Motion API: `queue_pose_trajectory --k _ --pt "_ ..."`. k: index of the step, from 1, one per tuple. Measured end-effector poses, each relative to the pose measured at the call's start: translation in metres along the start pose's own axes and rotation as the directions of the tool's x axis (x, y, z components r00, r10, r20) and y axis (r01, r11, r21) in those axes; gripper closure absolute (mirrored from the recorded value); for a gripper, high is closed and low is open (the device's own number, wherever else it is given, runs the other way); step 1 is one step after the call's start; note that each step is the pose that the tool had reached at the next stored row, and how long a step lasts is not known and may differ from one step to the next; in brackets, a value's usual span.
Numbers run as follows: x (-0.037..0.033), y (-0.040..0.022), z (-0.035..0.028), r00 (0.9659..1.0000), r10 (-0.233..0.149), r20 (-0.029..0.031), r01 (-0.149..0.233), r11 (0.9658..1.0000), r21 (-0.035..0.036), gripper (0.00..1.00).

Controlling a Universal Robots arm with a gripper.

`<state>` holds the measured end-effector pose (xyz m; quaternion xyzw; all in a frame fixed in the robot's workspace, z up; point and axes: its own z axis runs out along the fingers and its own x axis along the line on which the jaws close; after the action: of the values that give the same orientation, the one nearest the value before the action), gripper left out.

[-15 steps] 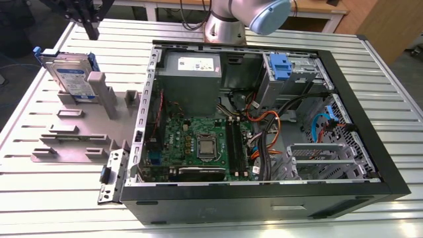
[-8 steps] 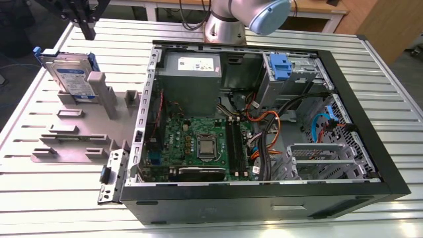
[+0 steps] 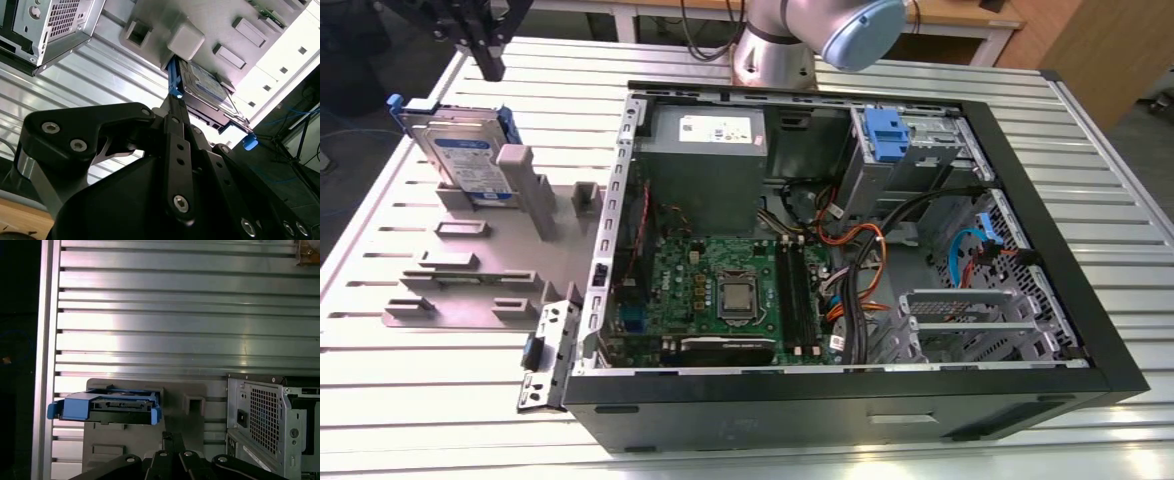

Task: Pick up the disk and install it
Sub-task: 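Reach for the disk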

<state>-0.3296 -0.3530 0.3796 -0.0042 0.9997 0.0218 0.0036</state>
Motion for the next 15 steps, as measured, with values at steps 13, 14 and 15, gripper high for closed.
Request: queue_pose_trajectory --k 13,14,15 --pt "0.012 0.0002 0.0014 1.0 -0.002 -0.0003 0.002 1.0 -0.0001 0.89" --pt "0.013 0.0002 0.0015 1.0 -0.002 -0.0004 0.002 1.0 0.0 0.89" --pt "0.0139 0.0002 0.0016 1.0 -0.002 -0.0005 0.002 1.0 0.0 0.89"
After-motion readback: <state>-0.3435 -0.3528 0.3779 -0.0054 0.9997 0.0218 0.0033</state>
